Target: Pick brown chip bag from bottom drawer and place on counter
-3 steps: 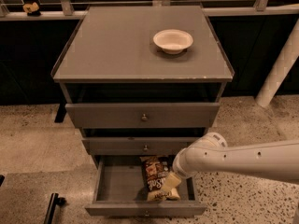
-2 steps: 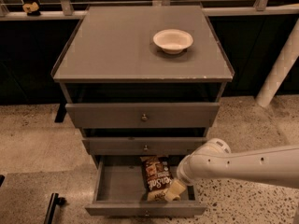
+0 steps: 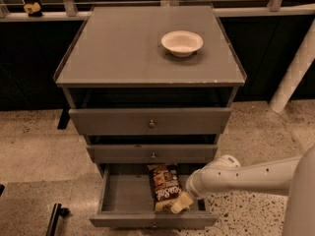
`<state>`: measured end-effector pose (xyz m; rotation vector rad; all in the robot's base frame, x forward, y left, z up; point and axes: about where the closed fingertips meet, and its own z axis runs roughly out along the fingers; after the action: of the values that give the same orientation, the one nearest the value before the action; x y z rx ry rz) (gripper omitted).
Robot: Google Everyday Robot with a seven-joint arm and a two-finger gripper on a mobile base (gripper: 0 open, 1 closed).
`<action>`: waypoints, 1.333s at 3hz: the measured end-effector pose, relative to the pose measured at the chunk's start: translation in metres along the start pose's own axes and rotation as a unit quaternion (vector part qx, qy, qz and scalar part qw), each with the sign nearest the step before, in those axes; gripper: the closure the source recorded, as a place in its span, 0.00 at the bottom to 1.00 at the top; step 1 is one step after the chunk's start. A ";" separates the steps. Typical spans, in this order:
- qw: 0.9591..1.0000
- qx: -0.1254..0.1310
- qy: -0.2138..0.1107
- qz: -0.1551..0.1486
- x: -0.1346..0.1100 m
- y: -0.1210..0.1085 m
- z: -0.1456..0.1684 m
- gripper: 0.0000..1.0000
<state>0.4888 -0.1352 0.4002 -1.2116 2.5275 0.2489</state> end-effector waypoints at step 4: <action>0.996 -0.046 0.005 0.071 0.012 -0.013 0.088 0.00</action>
Offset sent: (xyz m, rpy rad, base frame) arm 0.0354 0.0097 -0.1010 0.0844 0.1554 -0.1027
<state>0.5103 -0.1264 0.3139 -1.0678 2.6396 0.3976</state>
